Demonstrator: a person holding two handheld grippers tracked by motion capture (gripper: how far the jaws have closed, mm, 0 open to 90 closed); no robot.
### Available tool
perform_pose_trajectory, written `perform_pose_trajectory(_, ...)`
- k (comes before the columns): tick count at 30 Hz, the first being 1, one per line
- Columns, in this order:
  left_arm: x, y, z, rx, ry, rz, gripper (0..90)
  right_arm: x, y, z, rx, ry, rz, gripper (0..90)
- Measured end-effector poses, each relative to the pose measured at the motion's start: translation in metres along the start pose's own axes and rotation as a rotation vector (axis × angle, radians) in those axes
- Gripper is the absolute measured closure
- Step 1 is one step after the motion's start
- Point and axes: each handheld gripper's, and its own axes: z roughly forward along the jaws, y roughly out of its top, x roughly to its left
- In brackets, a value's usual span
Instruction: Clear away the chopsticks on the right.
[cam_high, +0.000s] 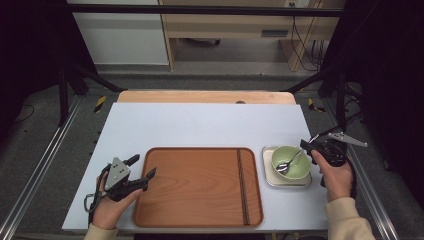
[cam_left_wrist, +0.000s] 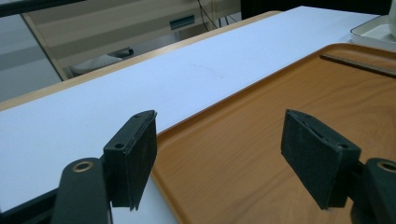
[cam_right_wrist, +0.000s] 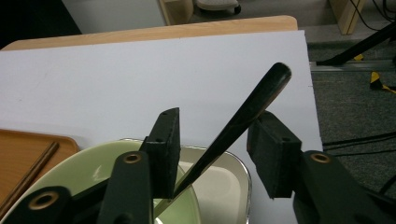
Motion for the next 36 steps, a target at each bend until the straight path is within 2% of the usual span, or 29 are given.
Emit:
perform_pose_trajectory(4, 0.004, -0.005, -0.006, -0.014, 0.021, -0.015, 26.7, -0.001, -0.001, 0.002, 0.002, 0.009, -0.017, 64.0)
perform_pose_trajectory(6, 0.005, -0.008, -0.007, -0.019, 0.028, -0.023, 26.7, -0.001, -0.001, 0.002, -0.004, 0.016, -0.009, 67.7)
perform_pose_trajectory(10, 0.009, -0.012, -0.008, -0.028, 0.043, -0.031, 26.5, -0.002, 0.0, 0.0, -0.027, 0.029, -0.008, 75.9)
perform_pose_trajectory(13, 0.01, -0.014, -0.009, -0.041, 0.056, -0.039, 26.5, -0.001, 0.003, -0.004, -0.053, 0.051, 0.002, 78.7)
perform_pose_trajectory(19, 0.013, -0.018, -0.009, -0.046, 0.081, -0.045, 26.4, 0.007, 0.015, -0.012, -0.122, 0.072, -0.048, 85.3)
perform_pose_trajectory(23, 0.015, -0.019, -0.012, -0.055, 0.1, -0.048, 26.4, 0.013, 0.025, -0.017, -0.134, 0.097, -0.062, 89.3)
perform_pose_trajectory(26, 0.017, -0.02, -0.013, -0.059, 0.105, -0.058, 26.3, 0.018, 0.032, -0.021, -0.152, 0.101, -0.094, 89.5)
perform_pose_trajectory(27, 0.017, -0.021, -0.013, -0.056, 0.106, -0.059, 26.2, 0.02, 0.034, -0.023, -0.161, 0.116, -0.094, 89.5)
perform_pose_trajectory(32, 0.017, -0.023, -0.013, -0.056, 0.111, -0.054, 26.0, 0.028, 0.046, -0.031, -0.198, 0.118, -0.128, 89.5)
perform_pose_trajectory(36, 0.019, -0.024, -0.015, -0.065, 0.119, -0.056, 25.8, 0.04, 0.06, -0.047, -0.252, 0.118, -0.186, 89.5)
